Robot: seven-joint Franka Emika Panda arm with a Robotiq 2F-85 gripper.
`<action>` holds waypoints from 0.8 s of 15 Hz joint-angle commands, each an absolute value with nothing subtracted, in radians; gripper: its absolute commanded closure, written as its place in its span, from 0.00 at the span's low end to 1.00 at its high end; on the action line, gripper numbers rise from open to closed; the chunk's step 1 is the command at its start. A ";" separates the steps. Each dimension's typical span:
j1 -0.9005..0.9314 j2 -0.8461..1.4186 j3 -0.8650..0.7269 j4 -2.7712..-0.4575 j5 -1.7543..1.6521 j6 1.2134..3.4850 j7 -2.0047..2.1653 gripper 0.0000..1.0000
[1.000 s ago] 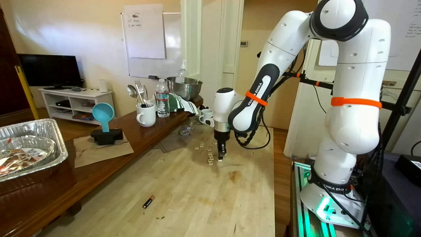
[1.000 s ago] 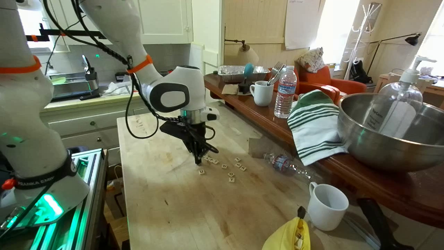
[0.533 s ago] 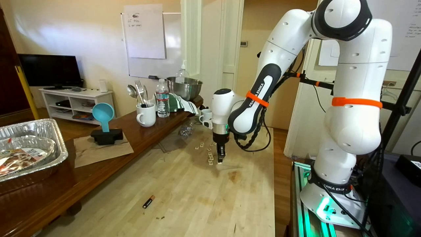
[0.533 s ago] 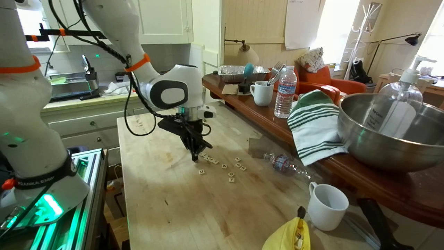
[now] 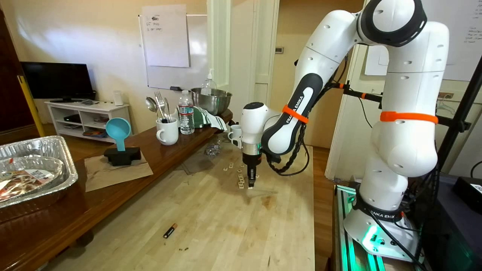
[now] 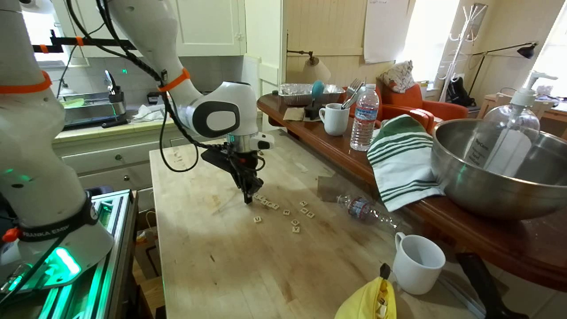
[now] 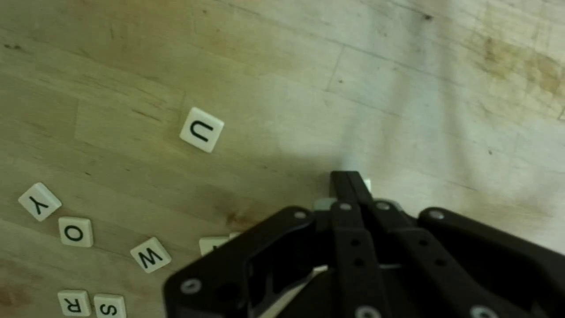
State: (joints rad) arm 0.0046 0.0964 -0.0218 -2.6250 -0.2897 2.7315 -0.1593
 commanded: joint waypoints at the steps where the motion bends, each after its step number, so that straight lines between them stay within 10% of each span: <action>1: 0.031 0.199 -0.009 -2.610 -0.301 2.759 -0.068 1.00; 12: 0.041 0.234 -0.019 -2.562 -0.326 2.779 0.005 1.00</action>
State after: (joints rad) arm 0.0270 0.1176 -0.0140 -2.5962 -0.2925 2.7315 -0.0500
